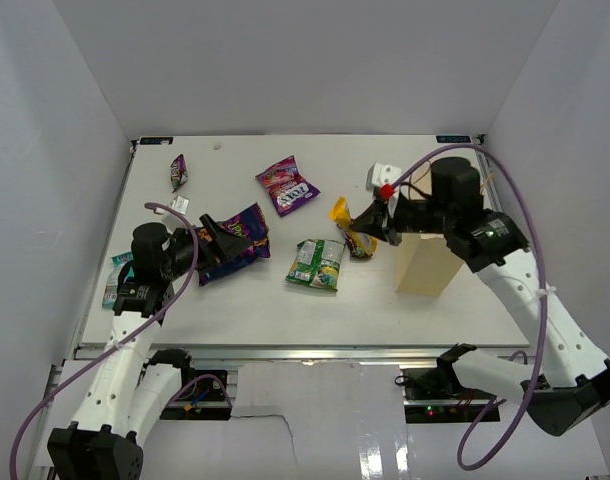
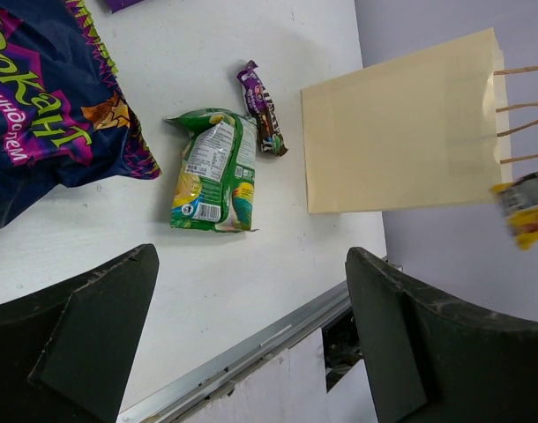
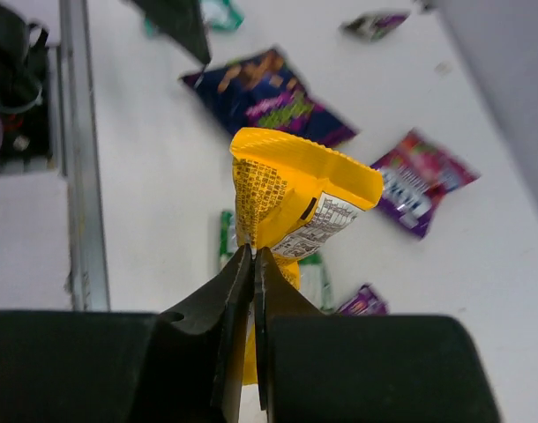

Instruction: Place the snacks into the paper bag

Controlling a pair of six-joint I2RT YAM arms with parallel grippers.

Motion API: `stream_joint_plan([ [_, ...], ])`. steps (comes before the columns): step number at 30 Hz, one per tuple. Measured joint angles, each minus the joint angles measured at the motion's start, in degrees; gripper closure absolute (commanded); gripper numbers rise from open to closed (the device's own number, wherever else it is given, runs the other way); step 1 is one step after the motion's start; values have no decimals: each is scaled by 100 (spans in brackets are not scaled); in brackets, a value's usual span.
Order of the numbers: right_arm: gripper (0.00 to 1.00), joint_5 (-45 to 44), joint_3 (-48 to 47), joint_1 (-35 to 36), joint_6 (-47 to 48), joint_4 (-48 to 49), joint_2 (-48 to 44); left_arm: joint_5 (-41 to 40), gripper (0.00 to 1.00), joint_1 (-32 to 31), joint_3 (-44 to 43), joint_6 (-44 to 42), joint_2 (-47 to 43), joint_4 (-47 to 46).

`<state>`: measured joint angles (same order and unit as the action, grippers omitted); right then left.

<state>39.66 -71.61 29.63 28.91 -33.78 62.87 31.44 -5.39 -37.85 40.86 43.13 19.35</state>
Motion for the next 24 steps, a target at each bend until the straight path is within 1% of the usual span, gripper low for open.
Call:
stream_joint_plan([
  [3,92,57,-780,-236,-354,330,-149,76,2,0,0,61,92,-98],
  [5,92,-98,-1117,-505,-654,498,-286,107,2,-13,0,103,190,-175],
  [9,92,-713,-1307,-1196,-1150,863,-603,66,2,-225,0,208,490,-284],
  [11,92,-1123,-1231,-1421,-1362,949,-750,-55,2,-525,-15,256,702,-341],
  [13,92,-1530,-1049,-1602,-1534,1008,-901,-280,2,-973,-83,313,1008,-378],
  [16,92,-2022,-693,-1880,-1755,1038,-1069,-704,2,-1742,-339,382,1661,-435],
  [18,92,-2271,-439,-2013,-1853,1067,-1126,-968,2,-2122,-553,463,2090,-461],
  [22,92,-2688,87,-2181,-1974,1034,-1141,-1488,2,-2570,-1058,621,3016,-435],
  [23,91,-2774,197,-2205,-1978,1027,-1128,-1604,2,-2636,-1196,623,3228,-409],
  [24,84,-2828,267,-2216,-1987,1014,-1108,-1753,3,-2697,-1392,616,3469,-339],
])
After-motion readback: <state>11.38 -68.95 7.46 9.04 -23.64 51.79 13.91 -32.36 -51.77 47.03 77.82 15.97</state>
